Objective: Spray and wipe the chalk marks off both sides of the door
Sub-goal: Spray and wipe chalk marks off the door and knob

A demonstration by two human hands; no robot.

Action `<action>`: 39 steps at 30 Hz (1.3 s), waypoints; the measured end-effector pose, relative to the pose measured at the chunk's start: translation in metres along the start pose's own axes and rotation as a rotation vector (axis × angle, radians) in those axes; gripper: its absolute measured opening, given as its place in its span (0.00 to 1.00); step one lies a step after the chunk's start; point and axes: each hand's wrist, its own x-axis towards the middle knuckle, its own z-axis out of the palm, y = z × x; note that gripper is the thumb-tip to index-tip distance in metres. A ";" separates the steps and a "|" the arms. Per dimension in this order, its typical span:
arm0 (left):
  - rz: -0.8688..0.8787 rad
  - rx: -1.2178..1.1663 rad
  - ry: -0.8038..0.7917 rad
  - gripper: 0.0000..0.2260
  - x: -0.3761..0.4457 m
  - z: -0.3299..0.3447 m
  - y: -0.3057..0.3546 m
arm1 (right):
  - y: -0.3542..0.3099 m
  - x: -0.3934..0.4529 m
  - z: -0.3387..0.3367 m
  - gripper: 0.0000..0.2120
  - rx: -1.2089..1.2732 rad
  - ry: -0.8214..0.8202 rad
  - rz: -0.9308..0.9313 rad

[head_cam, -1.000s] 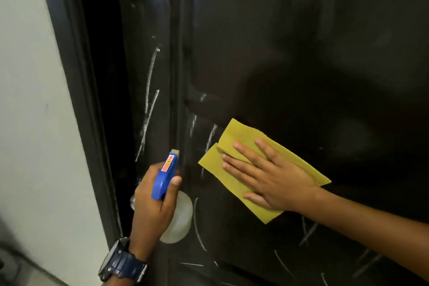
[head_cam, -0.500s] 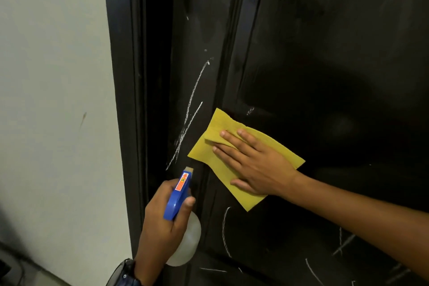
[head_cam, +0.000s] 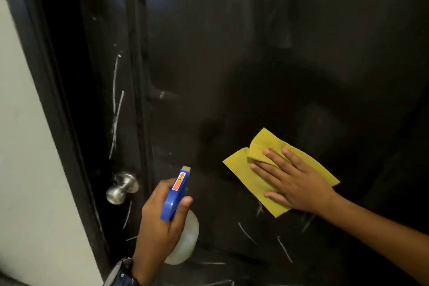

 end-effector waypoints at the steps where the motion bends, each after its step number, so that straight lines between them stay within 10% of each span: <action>1: -0.004 -0.017 -0.005 0.22 -0.006 0.015 0.013 | 0.005 -0.024 0.007 0.37 -0.012 -0.017 0.024; 16: -0.017 -0.146 -0.067 0.17 -0.046 0.161 0.111 | -0.034 -0.201 0.052 0.42 0.411 -0.041 1.007; 31: 0.055 -0.165 -0.174 0.18 -0.025 0.142 0.092 | -0.026 -0.176 0.051 0.42 0.489 0.073 1.243; 39: -0.002 -0.165 -0.438 0.22 -0.057 0.181 0.049 | -0.107 -0.189 0.073 0.38 0.573 -0.157 1.307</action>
